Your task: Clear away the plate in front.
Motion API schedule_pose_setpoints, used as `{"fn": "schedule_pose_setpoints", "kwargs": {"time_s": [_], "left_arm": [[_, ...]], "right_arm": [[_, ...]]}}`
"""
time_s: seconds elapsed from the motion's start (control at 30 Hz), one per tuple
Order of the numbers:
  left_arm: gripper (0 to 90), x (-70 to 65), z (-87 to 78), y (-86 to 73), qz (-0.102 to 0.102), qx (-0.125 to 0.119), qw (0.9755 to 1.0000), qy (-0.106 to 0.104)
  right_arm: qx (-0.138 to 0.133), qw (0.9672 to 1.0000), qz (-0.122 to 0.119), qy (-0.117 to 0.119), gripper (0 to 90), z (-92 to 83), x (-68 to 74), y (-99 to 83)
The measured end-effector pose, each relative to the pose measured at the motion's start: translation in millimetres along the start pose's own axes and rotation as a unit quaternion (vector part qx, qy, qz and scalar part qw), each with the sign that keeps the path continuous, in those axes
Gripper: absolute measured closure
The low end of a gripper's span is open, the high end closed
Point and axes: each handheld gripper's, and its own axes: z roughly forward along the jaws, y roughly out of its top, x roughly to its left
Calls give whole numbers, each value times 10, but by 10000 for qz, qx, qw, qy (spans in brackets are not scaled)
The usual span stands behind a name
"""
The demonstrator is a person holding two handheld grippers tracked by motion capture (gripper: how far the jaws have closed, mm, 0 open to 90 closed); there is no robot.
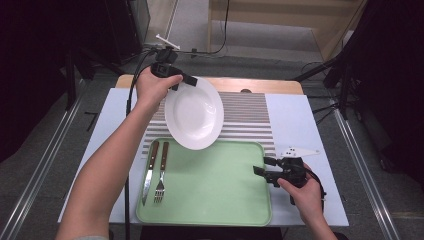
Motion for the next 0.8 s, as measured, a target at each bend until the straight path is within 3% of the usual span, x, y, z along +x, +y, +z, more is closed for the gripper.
{"fn": "schedule_pose_setpoints", "kwargs": {"time_s": [0.1,0.27,0.43,0.6,0.8], "left_arm": [[861,-55,-21,-28,43,68,10000,-56],[861,-110,-34,-67,52,159,9993,-342],[860,-203,-35,-88,190,268,9990,-300],[860,-240,-84,-138,122,220,9990,-380],[860,-351,-139,-183,223,225,9988,-383]], "right_arm": [[19,10000,2,9,353,4,3,0],[-13,10000,22,11,353,11,-10,1],[5,10000,32,25,353,18,-11,3],[-42,10000,3,37,353,17,-17,13],[-52,9999,-32,97,353,44,-14,36]]}}
